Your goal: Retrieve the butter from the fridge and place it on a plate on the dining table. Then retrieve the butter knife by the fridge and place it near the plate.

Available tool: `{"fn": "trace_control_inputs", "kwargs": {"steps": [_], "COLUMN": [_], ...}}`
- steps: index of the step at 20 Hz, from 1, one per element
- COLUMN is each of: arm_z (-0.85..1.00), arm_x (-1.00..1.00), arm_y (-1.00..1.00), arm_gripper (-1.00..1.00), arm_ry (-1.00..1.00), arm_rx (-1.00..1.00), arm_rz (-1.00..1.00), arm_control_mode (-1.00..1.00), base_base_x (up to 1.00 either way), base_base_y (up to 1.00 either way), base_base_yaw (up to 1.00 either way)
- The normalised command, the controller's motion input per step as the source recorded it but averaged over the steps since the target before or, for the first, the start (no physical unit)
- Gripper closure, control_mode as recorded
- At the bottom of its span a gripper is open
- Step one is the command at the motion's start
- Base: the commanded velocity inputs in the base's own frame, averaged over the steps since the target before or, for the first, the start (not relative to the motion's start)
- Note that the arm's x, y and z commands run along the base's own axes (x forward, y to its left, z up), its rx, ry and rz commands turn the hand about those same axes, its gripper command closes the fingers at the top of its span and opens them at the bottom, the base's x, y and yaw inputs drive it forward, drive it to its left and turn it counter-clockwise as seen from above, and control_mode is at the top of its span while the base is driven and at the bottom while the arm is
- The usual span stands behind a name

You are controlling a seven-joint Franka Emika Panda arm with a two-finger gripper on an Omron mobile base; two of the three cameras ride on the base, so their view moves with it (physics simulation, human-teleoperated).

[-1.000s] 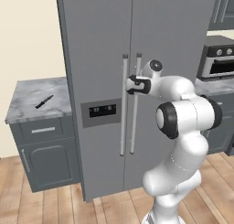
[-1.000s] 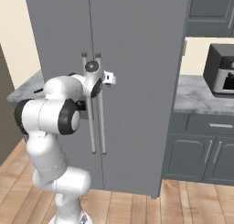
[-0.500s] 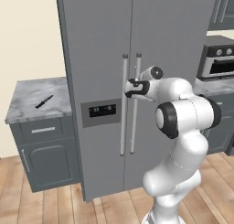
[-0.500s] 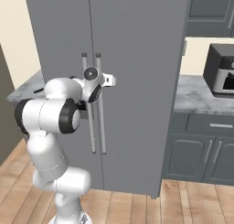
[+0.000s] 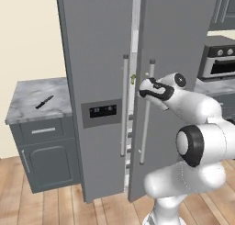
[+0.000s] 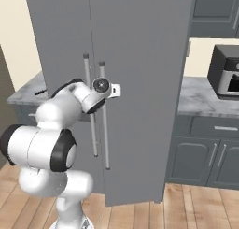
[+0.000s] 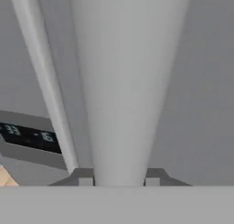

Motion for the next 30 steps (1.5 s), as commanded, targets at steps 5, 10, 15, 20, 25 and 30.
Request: {"fn": "trace_control_inputs", "kwargs": {"steps": [5,10,15,20,25,30], "arm_z": [0.17,0.29,0.29,0.08,-0.01,0.07], "arm_x": [-1.0,-1.0,-0.81,-0.22,0.03,-0.04], "arm_y": [-1.0,-1.0,-1.0,-0.08,-0.11,-0.03], "arm_gripper": [1.0,1.0,1.0,1.0,-1.0,-1.0], "arm_ry": [0.09,0.2,0.39,0.05,-0.02,0.03], "arm_rx": [0.0,0.0,0.0,0.0,0.0,-0.01], "arm_rz": [0.25,0.17,0.06,0.0,0.01,-0.01], "arm_control_mode": [-1.0,-1.0,-1.0,-1.0,-1.0,-1.0], "base_base_x": [0.0,0.0,0.0,0.0,0.0,0.0], "base_base_y": [0.0,0.0,0.0,0.0,0.0,0.0], "base_base_yaw": [0.0,0.0,0.0,0.0,0.0,0.0]}}
